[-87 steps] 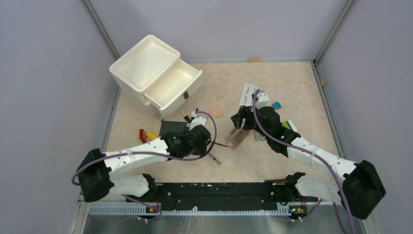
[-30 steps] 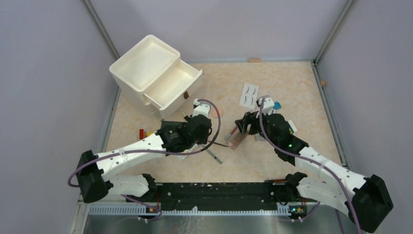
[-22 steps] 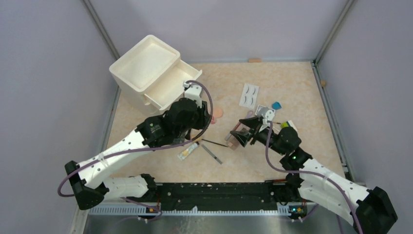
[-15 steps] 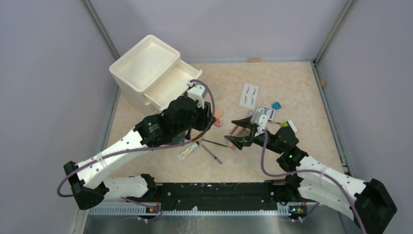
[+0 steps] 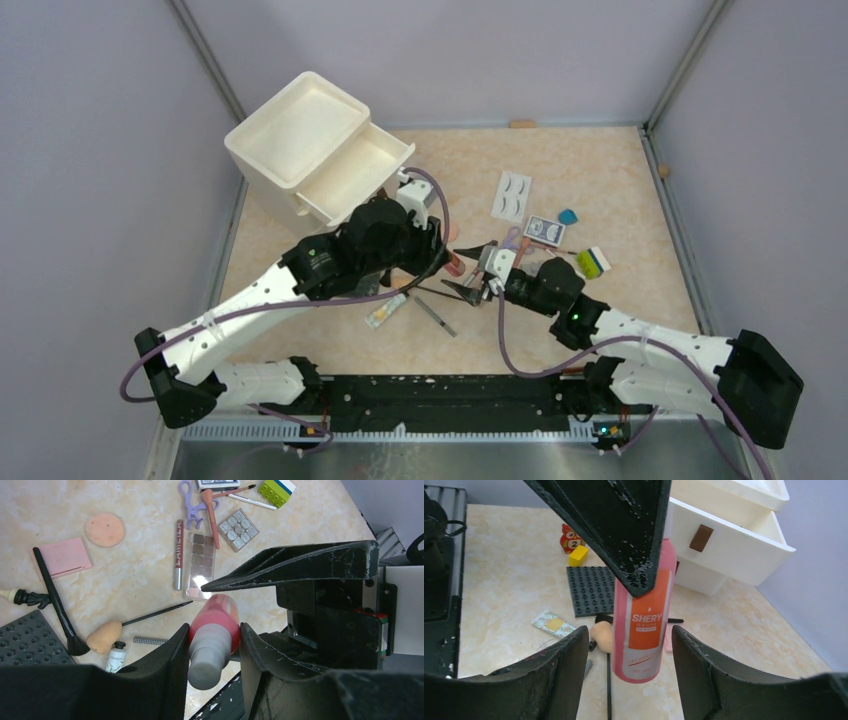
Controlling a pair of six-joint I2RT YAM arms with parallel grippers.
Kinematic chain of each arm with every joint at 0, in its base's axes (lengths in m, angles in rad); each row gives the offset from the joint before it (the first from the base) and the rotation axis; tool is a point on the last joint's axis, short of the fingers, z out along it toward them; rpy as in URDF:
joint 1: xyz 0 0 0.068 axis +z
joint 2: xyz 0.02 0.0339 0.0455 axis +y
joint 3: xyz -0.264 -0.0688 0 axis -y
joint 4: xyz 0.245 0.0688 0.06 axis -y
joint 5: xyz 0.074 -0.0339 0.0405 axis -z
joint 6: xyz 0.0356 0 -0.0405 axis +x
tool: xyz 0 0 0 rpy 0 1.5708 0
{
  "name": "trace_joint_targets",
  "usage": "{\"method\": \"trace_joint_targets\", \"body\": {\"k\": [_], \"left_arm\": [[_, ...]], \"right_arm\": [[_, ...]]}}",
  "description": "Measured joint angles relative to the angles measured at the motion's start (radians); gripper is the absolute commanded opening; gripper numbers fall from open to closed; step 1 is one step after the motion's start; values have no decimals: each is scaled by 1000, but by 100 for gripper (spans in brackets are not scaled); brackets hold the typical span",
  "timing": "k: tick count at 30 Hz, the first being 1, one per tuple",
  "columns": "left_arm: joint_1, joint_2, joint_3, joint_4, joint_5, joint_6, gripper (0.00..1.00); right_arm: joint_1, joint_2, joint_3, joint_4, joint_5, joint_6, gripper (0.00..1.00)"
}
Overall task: Organize the makeup
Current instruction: Pick up the makeup from the center of the board.
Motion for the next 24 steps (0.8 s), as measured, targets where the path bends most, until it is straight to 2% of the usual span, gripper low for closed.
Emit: {"method": "trace_joint_targets", "body": {"k": [6,7,9,12,13,18,21,24], "left_arm": [[-1,2,0,0,20,10,31],[-1,2,0,0,20,11,34],[-1,2,0,0,20,15,62],[-1,2,0,0,13,20,93],[-1,1,0,0,6,24,98],[21,-38,2,-21,-77,34,99],[56,-93,25,-53,-166,51,99],[76,-196,51,-64,-313,80,99]], "right_arm": [[0,11,0,9,60,-30,32],[1,11,0,9,64,-30,27],[2,11,0,9,67,-28,14],[2,11,0,6,75,-25,1],[2,11,0,3,81,-19,0],[2,35,55,-83,128,53,0],[2,85,168,-190,186,126,0],[2,171,348,-330,242,188,0]]}}
